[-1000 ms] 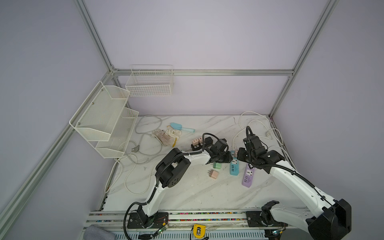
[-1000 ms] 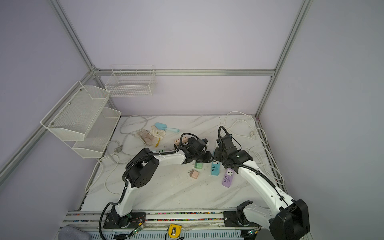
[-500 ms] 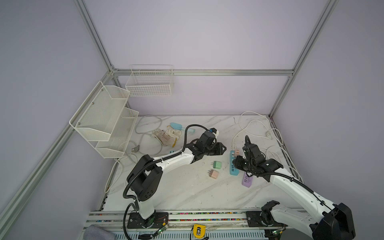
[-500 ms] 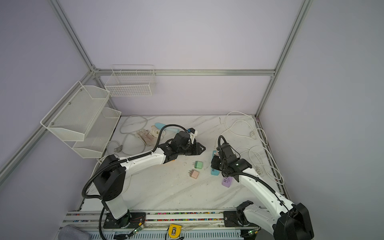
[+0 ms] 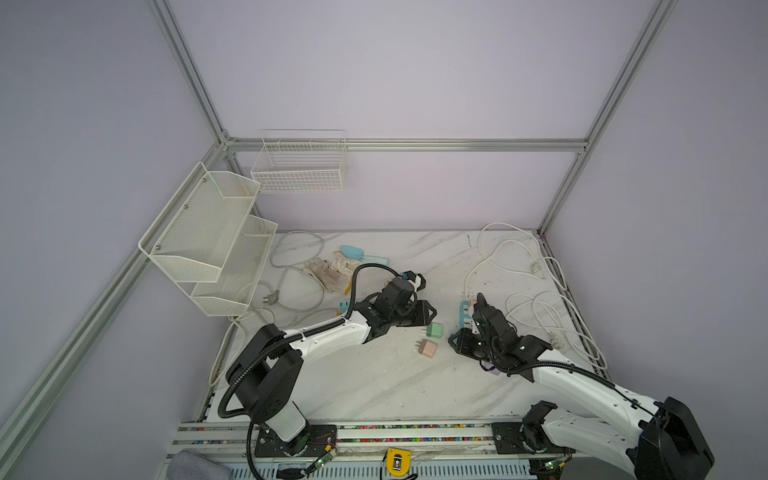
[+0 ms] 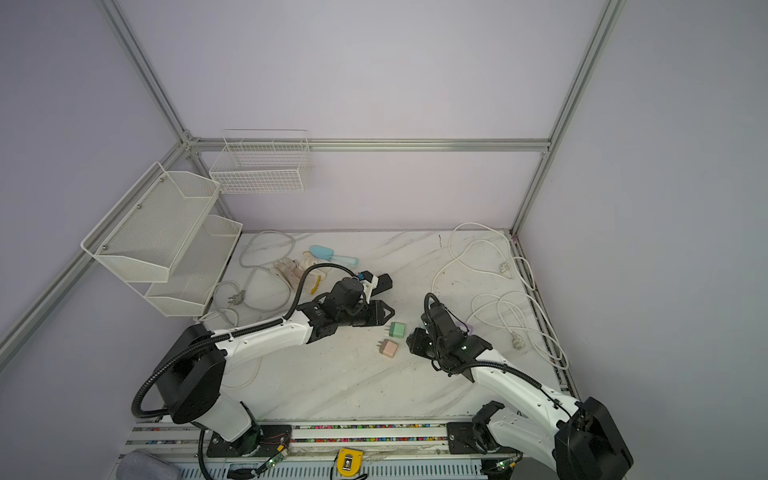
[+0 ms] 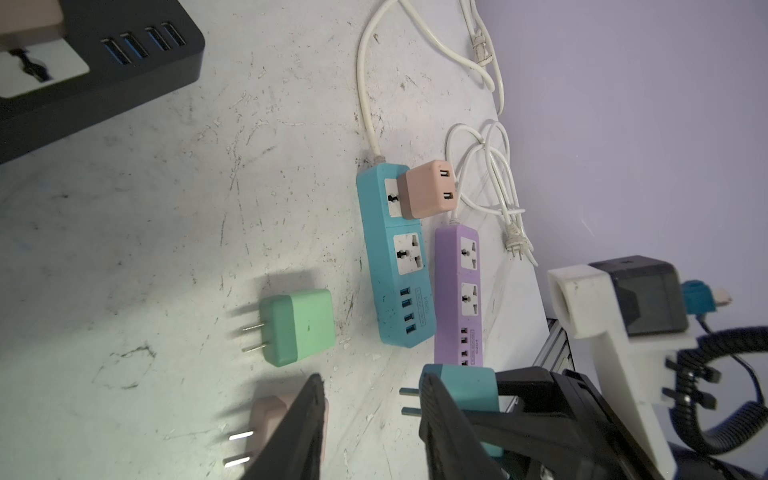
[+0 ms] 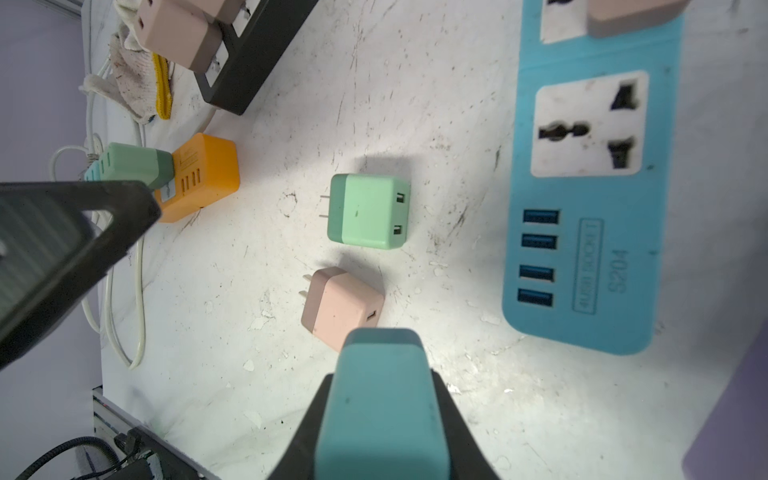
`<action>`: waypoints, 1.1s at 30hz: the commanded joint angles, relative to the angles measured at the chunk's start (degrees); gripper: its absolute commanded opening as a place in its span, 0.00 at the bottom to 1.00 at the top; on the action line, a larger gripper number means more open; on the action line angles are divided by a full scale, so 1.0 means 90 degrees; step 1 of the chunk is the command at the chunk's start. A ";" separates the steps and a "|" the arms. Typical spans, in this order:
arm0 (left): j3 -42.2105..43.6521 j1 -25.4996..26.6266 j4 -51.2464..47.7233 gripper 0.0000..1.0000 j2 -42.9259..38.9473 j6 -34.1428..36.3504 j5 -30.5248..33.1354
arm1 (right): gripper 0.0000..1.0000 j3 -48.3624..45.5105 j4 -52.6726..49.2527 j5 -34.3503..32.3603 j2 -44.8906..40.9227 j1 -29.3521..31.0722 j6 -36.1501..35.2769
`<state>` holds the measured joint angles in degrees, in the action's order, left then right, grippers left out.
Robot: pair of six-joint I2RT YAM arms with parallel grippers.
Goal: Pull the plug off the socket
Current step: 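Carry the teal adapter toward the pink and green adapters while the left lifts off, then lower the teal adapter beside the pink adapter and open the right gripper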
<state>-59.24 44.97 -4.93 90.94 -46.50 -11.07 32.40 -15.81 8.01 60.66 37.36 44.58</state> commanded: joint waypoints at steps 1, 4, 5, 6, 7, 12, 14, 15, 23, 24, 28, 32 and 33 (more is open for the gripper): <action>0.0329 -0.0066 0.0207 0.42 -0.0379 -0.0010 0.0204 | 0.06 -0.0121 0.0631 0.0038 0.0191 0.0135 0.0317; 0.0395 -0.0085 0.0086 0.42 -0.0544 0.0001 0.0318 | 0.06 -0.0337 0.0993 0.0106 0.0426 0.0218 0.0412; 0.0441 -0.0082 0.0071 0.43 -0.0591 0.0001 0.0362 | 0.06 -0.0389 0.1098 0.0116 0.0498 0.0247 0.0427; 0.0491 -0.0090 0.0088 0.43 -0.0645 0.0001 0.0404 | 0.06 -0.0429 0.1193 0.0116 0.0561 0.0269 0.0440; 0.0531 -0.0087 0.0097 0.44 -0.0679 -0.0009 0.0431 | 0.06 -0.0451 0.1271 0.0116 0.0591 0.0280 0.0438; 0.0650 -0.0098 0.0125 0.44 -0.0744 -0.0076 0.0468 | 0.06 -0.0412 0.1653 0.0095 0.0947 0.0282 0.0340; 0.0673 -0.0097 0.0139 0.45 -0.0741 -0.0092 0.0490 | 0.06 -0.0250 0.1481 -0.0063 0.1159 0.0282 0.0263; 0.0684 -0.0104 0.0157 0.45 -0.0739 -0.0104 0.0509 | 0.06 -0.0212 0.1482 -0.0069 0.1231 0.0282 0.0239; 0.0655 -0.0142 0.0127 0.46 -0.0691 -0.0087 0.0469 | 0.08 -0.0141 0.1622 -0.0182 0.1461 0.0282 0.0159; 0.0647 -0.0143 0.0140 0.46 -0.0673 -0.0087 0.0454 | 0.09 -0.0160 0.1683 -0.0128 0.1524 0.0282 0.0176; 0.0568 -0.0155 0.0153 0.46 -0.0614 -0.0076 0.0402 | 0.12 -0.0182 0.1814 -0.0051 0.1719 0.0282 0.0193; 0.0553 -0.0153 0.0156 0.46 -0.0575 -0.0087 0.0382 | 0.19 0.0000 0.1475 -0.0243 0.1813 0.0282 -0.0023; 0.0557 -0.0157 0.0156 0.46 -0.0573 -0.0097 0.0380 | 0.21 0.0076 0.1338 -0.0290 0.1840 0.0283 -0.0118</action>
<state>-54.98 43.88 -5.23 86.13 -47.00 -7.22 30.39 -1.96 7.49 76.97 39.57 45.30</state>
